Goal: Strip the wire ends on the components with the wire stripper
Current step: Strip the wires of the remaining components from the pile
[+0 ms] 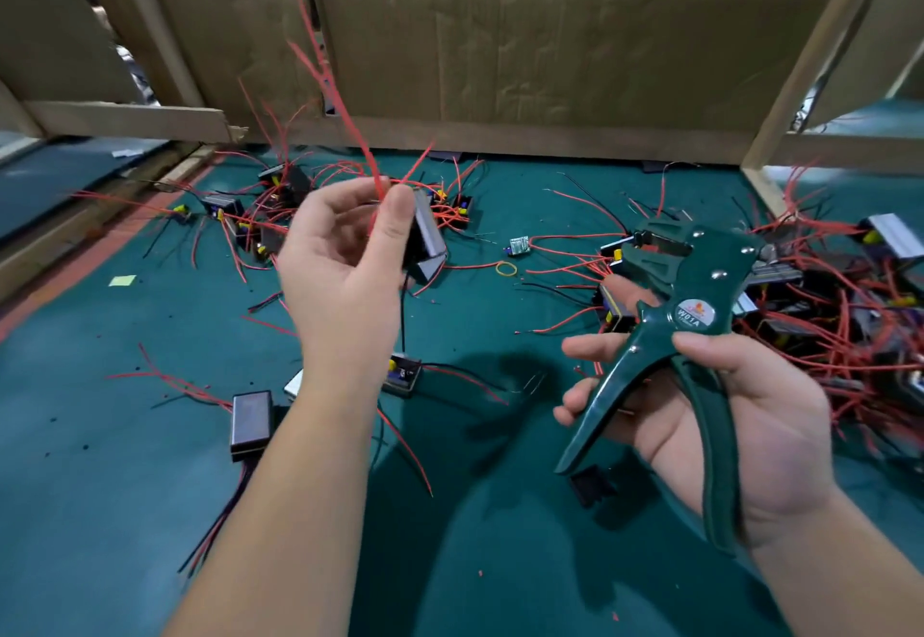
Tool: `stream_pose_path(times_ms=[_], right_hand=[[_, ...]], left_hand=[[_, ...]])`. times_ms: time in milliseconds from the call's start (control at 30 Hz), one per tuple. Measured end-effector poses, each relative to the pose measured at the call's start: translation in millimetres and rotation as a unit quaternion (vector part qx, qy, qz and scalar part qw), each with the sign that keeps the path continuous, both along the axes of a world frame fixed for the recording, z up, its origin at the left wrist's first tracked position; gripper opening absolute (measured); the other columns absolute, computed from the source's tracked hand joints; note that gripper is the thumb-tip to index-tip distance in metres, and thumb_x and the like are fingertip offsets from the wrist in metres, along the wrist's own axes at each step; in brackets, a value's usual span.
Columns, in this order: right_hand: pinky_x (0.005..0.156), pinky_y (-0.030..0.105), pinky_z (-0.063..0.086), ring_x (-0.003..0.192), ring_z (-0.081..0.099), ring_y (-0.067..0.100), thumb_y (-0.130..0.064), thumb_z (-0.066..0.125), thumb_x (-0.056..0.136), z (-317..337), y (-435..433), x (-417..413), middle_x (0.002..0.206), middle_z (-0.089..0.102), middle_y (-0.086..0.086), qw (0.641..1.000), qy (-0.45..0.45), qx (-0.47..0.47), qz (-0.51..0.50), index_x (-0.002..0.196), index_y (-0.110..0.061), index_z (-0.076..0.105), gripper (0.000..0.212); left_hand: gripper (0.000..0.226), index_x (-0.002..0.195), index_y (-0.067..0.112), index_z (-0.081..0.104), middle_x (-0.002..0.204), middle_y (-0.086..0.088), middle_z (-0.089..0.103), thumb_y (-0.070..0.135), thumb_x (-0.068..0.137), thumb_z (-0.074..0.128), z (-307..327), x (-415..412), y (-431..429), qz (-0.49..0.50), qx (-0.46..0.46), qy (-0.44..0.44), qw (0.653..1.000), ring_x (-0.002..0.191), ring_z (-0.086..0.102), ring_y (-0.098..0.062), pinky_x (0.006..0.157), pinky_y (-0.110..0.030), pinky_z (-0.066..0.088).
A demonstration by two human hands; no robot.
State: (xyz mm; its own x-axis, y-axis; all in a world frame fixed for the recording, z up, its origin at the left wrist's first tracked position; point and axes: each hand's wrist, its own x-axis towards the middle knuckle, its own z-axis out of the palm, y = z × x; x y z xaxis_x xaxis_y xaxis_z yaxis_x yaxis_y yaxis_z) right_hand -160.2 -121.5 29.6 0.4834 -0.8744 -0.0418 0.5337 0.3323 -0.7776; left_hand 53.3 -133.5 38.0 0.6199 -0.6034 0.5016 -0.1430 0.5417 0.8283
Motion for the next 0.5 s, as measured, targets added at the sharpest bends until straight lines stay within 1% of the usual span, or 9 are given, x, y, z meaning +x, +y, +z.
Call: stream_pose_path(times_ms=[33,67,133,233,333,433,500], right_hand=[[0.065,0.051,0.055,0.068,0.064,0.041,-0.030,0.080,0.046,0,0,0,0.097,0.066,0.030,1.000,-0.002,0.006,0.001,0.126,-0.003,0.056,0.088],[0.065,0.051,0.055,0.068,0.064,0.041,-0.031,0.081,0.045,-1,0,0,0.098,0.066,0.029,1.000,-0.004,0.011,0.003,0.123,0.000,0.058,0.087],[0.066,0.051,0.055,0.069,0.064,0.040,-0.030,0.081,0.044,-1,-1,0,0.099,0.066,0.029,1.000,-0.011,0.014,0.012,0.114,0.003,0.063,0.079],[0.068,0.052,0.055,0.070,0.064,0.040,-0.030,0.078,0.048,0,-1,-1,0.099,0.066,0.030,0.999,-0.024,0.012,0.022,0.110,0.000,0.066,0.071],[0.068,0.052,0.055,0.069,0.064,0.039,-0.029,0.075,0.050,2,0,-1,0.097,0.066,0.029,0.999,-0.035,0.015,0.024,0.112,0.000,0.064,0.070],[0.069,0.051,0.055,0.069,0.064,0.039,-0.029,0.071,0.052,3,0,-1,0.094,0.066,0.028,0.999,-0.041,0.018,0.022,0.117,0.001,0.059,0.073],[0.068,0.051,0.055,0.069,0.064,0.039,-0.028,0.069,0.054,3,0,-2,0.094,0.066,0.028,0.999,-0.043,0.021,0.021,0.119,0.002,0.058,0.073]], left_hand=[[0.008,0.092,0.022,0.061,0.071,0.015,0.067,0.017,0.088,0.066,1,-5,-1,-0.060,0.024,0.056,0.996,0.065,0.062,-0.001,0.051,-0.017,0.048],[0.010,0.095,0.019,0.061,0.073,0.012,0.068,0.013,0.088,0.065,1,-9,-2,-0.116,0.048,0.111,0.986,0.068,0.065,-0.006,0.050,-0.018,0.050],[0.015,0.100,0.014,0.061,0.081,0.001,0.067,0.007,0.087,0.062,1,-14,-3,-0.199,0.087,0.187,0.958,0.074,0.070,-0.014,0.054,-0.018,0.052],[0.021,0.100,0.012,0.061,0.084,-0.005,0.063,0.005,0.081,0.063,0,-17,-2,-0.277,0.115,0.208,0.931,0.078,0.072,-0.018,0.056,-0.017,0.053],[0.027,0.097,0.014,0.057,0.091,-0.011,0.065,0.009,0.071,0.064,1,-20,-1,-0.330,0.116,0.239,0.906,0.087,0.072,-0.025,0.061,-0.021,0.057],[0.026,0.098,0.015,0.054,0.097,-0.017,0.071,0.013,0.074,0.061,2,-23,-3,-0.380,0.122,0.287,0.871,0.095,0.069,-0.032,0.076,-0.029,0.059],[0.028,0.103,0.013,0.057,0.103,-0.020,0.070,0.022,0.076,0.059,2,-23,-3,-0.408,0.134,0.308,0.849,0.105,0.065,-0.036,0.088,-0.033,0.055]])
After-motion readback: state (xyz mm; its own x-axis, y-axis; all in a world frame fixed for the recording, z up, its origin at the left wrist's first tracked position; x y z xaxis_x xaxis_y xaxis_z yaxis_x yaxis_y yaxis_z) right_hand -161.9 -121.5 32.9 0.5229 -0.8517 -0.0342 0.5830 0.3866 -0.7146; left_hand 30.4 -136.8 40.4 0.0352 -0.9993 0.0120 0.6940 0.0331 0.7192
